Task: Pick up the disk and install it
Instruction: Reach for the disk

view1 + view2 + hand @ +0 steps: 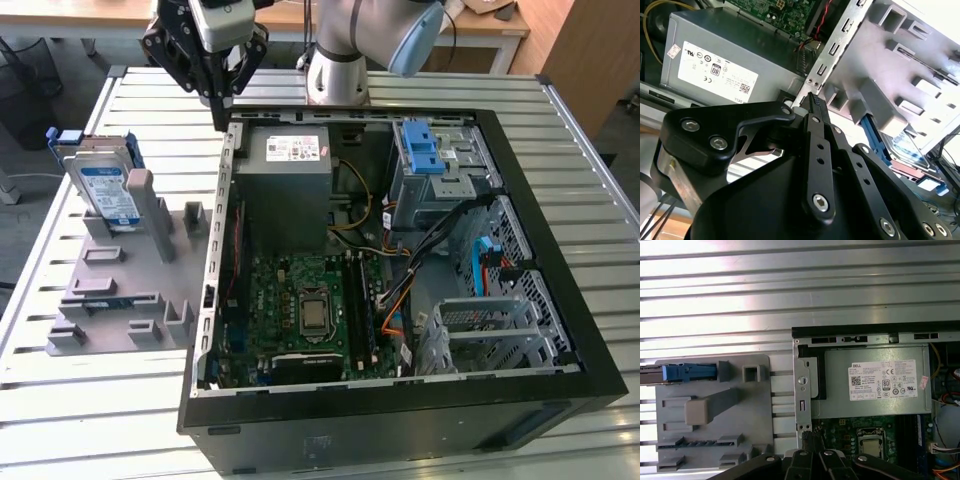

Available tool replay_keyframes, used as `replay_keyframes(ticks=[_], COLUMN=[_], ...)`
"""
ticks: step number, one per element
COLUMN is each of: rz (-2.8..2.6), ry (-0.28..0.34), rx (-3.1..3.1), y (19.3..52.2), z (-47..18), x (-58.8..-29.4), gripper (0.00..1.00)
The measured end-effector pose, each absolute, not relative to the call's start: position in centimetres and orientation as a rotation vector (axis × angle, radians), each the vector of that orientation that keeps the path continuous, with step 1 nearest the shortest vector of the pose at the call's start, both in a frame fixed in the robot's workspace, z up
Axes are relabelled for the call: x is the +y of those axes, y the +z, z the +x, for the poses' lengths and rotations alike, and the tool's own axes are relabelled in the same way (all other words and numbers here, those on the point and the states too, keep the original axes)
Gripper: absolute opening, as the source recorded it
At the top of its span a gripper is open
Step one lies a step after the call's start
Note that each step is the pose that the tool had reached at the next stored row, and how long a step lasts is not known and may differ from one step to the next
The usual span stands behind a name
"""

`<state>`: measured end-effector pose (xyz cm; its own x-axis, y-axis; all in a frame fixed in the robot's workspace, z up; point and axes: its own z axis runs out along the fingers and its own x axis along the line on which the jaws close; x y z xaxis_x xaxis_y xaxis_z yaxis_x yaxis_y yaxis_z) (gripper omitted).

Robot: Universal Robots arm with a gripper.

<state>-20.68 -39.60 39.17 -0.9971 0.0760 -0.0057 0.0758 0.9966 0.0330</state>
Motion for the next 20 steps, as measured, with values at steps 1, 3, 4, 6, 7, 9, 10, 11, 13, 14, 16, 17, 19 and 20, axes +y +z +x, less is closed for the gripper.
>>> replay_keyframes(ticks=[1, 3, 4, 6, 7, 9, 10, 11, 13, 14, 16, 17, 19, 20], rz=[0.119, 0.119, 0.119, 0.119, 0.119, 0.119, 0.119, 0.119, 0.119, 0.119, 0.119, 0.119, 0.119, 0.119], ry=[0.051, 0.051, 0.051, 0.051, 0.051, 0.051, 0.051, 0.051, 0.051, 0.051, 0.051, 0.051, 0.051, 0.051], rx=[3.132, 3.132, 3.132, 3.132, 3.132, 3.132, 3.132, 3.132, 3.132, 3.132, 3.132, 3.132, 3.132, 3.132], y=[39.2, 39.2, 39.2, 39.2, 39.2, 39.2, 39.1, 39.1, 39.1, 39.1, 39.1, 39.1, 39.1, 39.1], z=[-20.8, -20.9, -21.0, -21.1, -21.2, -21.3, -21.4, -21.5, -21.6, -21.6, -21.8, -21.9, -22.0, -22.0], x=[-39.6, -39.6, -39.6, -39.6, -39.6, -39.6, -39.5, -39.5, -39.5, -39.5, -39.5, -39.5, -39.5, -39.5], gripper=[0.11, 0.11, 0.11, 0.11, 0.11, 0.11, 0.11, 0.11, 0.11, 0.11, 0.11, 0.11, 0.11, 0.11])
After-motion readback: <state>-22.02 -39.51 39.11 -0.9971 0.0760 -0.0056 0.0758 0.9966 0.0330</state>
